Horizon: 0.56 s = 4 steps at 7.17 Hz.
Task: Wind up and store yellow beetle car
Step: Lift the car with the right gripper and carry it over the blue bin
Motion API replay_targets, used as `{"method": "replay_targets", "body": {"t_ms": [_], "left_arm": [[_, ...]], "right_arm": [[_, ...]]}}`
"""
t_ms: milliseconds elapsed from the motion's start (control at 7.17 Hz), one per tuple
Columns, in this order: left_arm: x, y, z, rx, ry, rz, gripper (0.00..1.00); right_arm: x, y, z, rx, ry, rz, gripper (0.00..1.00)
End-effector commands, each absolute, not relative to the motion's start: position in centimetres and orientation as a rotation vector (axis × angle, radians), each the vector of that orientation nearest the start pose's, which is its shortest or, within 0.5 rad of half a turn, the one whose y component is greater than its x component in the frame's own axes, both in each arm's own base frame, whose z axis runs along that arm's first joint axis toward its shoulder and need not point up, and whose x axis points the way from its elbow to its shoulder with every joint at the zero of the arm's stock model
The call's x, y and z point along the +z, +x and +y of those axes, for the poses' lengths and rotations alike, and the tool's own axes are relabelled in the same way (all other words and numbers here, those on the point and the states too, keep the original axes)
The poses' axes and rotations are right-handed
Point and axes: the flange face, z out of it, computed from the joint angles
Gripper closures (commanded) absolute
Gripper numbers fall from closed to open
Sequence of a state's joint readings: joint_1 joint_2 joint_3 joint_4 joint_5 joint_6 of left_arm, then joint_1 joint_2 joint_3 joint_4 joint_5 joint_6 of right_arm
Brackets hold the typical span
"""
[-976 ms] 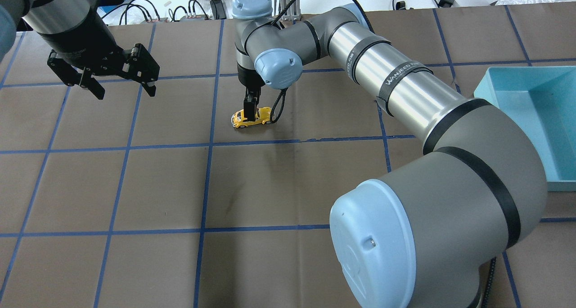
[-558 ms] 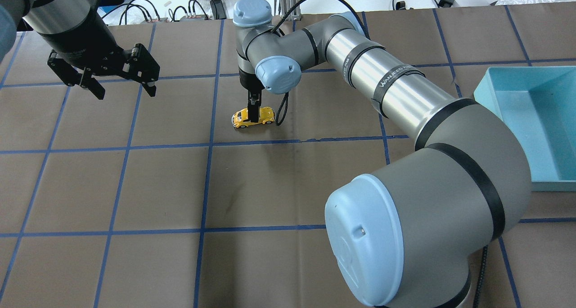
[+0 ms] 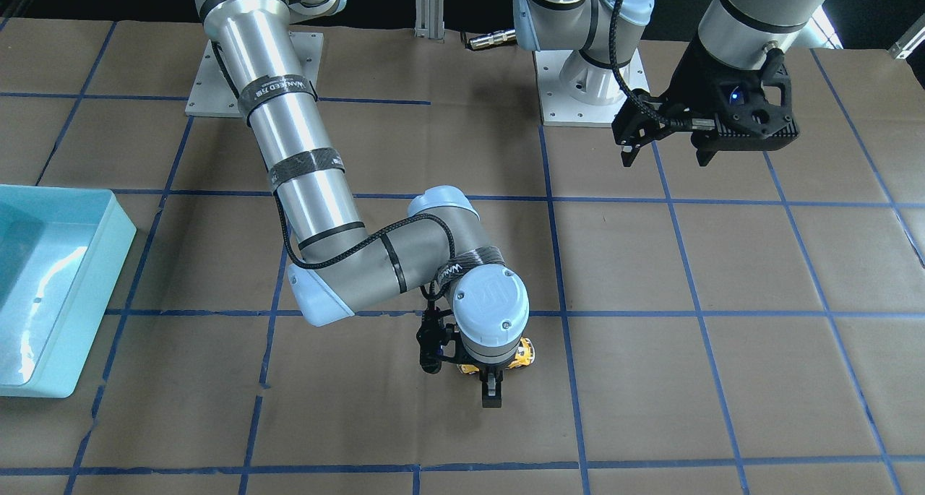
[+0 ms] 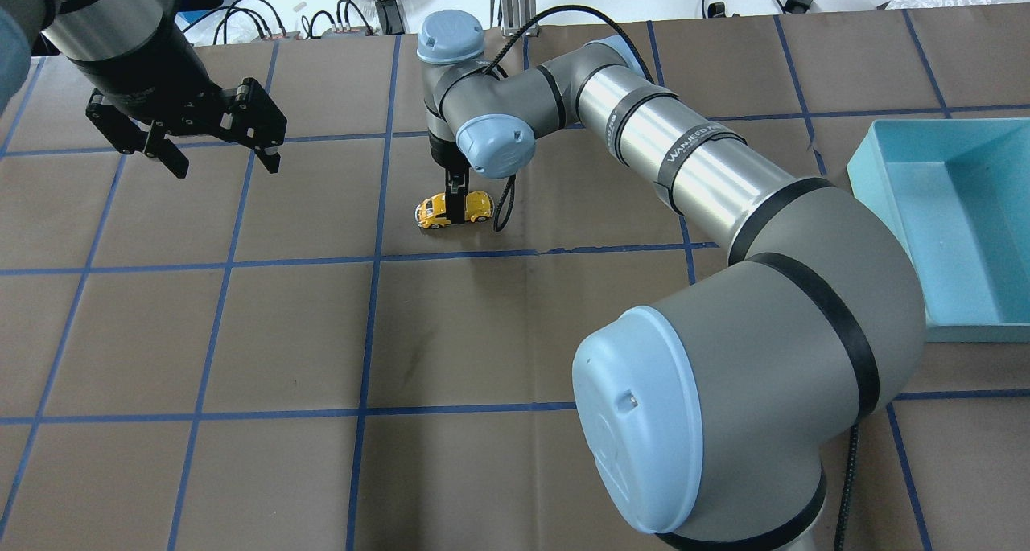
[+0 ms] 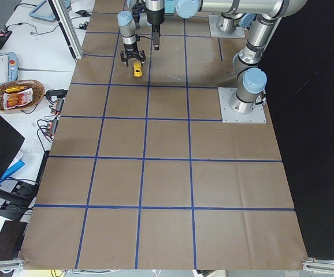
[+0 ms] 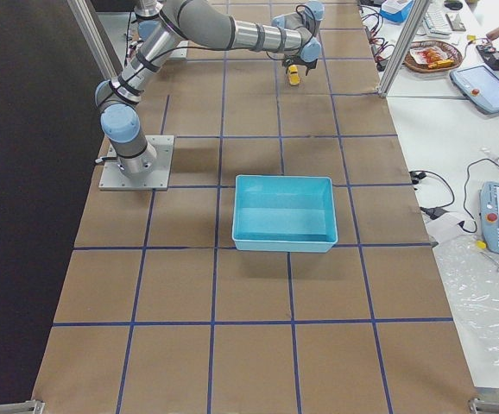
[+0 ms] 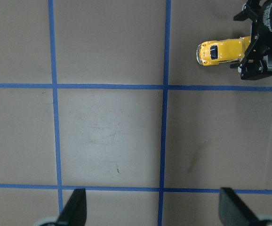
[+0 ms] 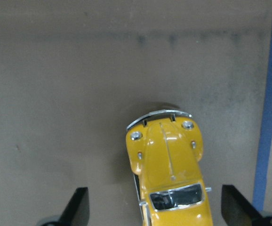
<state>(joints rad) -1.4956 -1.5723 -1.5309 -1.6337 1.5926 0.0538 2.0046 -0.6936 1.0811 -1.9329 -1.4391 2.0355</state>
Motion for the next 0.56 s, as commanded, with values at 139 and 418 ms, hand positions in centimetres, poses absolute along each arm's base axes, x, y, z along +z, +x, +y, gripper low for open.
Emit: {"method": "replay_targets", "body": {"t_ms": [139,418], "left_arm": [[50.05,-9.48,-49.81,0.04,-0.031,3.121,0.0],[50.05,-9.48,-49.81,0.04,-0.031,3.121,0.0]], "right_arm": [[17.09,48.11,-63.9,-0.214,-2.222,-2.209,0.29],[17.64,48.24,-63.85,-0.213,-2.225,-2.216,0.6]]}}
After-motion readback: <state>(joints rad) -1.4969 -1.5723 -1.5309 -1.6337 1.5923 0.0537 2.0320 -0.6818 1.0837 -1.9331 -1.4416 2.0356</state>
